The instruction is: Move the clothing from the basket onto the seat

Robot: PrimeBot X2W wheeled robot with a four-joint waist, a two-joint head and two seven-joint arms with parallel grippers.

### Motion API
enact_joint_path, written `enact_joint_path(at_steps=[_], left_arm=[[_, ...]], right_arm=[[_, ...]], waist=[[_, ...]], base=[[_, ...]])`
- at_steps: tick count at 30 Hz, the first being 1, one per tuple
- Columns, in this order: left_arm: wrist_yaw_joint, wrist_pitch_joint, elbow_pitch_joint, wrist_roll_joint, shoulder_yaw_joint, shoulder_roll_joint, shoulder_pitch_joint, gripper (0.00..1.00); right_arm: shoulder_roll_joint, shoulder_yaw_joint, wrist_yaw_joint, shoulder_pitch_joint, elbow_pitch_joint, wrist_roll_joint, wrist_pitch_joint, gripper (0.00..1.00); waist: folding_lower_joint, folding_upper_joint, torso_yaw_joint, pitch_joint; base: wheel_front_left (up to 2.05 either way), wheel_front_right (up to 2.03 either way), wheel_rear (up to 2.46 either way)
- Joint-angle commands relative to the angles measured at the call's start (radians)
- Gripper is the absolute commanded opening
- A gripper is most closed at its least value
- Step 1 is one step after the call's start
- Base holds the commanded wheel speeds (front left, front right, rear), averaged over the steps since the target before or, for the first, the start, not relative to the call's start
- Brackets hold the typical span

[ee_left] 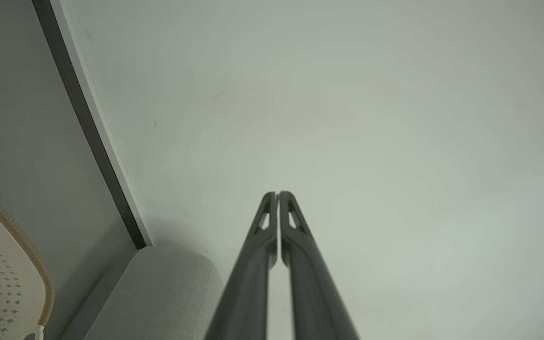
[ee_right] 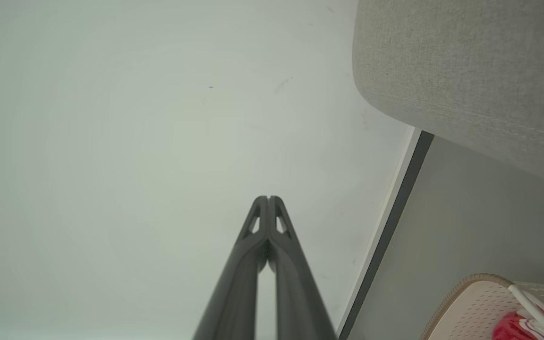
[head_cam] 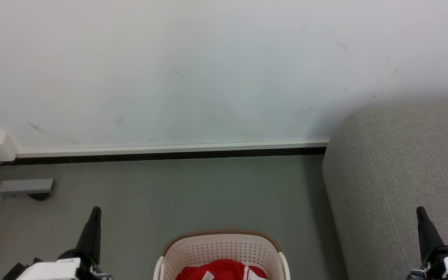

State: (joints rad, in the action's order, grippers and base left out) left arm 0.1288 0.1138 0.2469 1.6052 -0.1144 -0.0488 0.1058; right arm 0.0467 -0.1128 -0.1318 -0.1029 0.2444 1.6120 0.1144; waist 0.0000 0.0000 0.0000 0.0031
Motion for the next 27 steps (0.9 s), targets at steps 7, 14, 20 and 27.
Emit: enact_joint_path(at_steps=[7, 14, 20, 27], left_arm=[[-0.004, -0.006, 0.021, -0.003, 0.006, 0.005, -0.017, 1.00], [-0.010, -0.037, 0.024, -0.011, 0.037, 0.004, -0.014, 1.00], [-0.015, -0.066, 0.027, -0.026, 0.060, 0.004, -0.012, 1.00], [-0.032, -0.097, 0.022, -0.082, 0.083, 0.003, -0.009, 1.00]], right_arm=[[-0.010, 0.004, 0.000, 0.018, 0.017, -0.001, -0.005, 1.00], [-0.008, 0.026, 0.000, 0.035, -0.007, -0.018, -0.036, 1.00], [-0.006, 0.043, 0.000, 0.050, -0.027, -0.056, -0.066, 1.00], [-0.002, 0.061, 0.000, 0.064, -0.048, -0.140, -0.097, 1.00]], waist=[[0.0000, 0.0000, 0.000, 0.000], [0.0000, 0.0000, 0.001, 0.000], [0.0000, 0.0000, 0.002, 0.001], [0.0000, 0.0000, 0.004, 0.001]], base=[[0.00, 0.00, 0.00], [0.00, 0.00, 0.00], [0.00, 0.00, 0.00], [0.00, 0.00, 0.00]])
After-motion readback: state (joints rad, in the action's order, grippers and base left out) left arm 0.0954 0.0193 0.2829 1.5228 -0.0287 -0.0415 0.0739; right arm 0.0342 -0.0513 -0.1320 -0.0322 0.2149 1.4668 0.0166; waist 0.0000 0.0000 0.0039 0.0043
